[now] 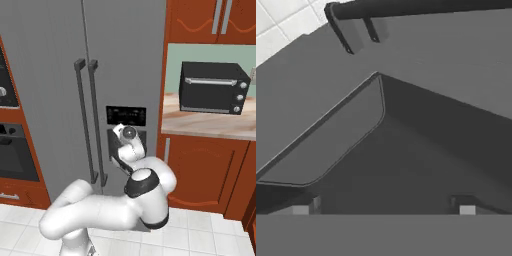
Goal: The ice cube tray has been filled with water. Take the tray and place it in the freezer to make ice. Close the freezer door after placing the tray.
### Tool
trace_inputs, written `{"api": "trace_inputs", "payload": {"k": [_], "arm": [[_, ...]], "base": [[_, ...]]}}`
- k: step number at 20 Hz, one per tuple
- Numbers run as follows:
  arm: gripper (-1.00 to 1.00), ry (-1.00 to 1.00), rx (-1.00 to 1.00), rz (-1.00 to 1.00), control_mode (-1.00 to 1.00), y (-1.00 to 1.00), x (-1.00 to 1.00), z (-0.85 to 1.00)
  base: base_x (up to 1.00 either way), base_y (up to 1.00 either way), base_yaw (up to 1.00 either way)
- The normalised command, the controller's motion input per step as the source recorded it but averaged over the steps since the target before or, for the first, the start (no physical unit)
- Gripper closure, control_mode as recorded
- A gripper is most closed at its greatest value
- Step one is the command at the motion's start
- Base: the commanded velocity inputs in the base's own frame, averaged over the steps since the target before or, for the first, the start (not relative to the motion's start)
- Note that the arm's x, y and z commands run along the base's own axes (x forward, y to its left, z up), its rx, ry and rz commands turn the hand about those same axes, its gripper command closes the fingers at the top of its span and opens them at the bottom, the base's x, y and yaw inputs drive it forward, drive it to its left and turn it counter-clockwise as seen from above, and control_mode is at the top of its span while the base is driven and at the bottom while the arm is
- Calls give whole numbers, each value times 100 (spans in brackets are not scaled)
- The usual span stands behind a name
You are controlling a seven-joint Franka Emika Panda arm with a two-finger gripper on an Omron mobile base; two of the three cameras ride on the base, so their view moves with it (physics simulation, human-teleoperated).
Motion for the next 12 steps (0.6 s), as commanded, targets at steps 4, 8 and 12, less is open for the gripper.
{"api": "trace_inputs", "payload": {"k": [4, 8, 12], "arm": [[-100, -20, -24, -52, -100, 8, 100, -24], [-100, -17, -23, -52, -100, 1, 100, -13], [-100, -2, -6, -40, -100, 0, 68, 1]], "base": [[0, 0, 0], [0, 0, 0], [0, 0, 0]]}}
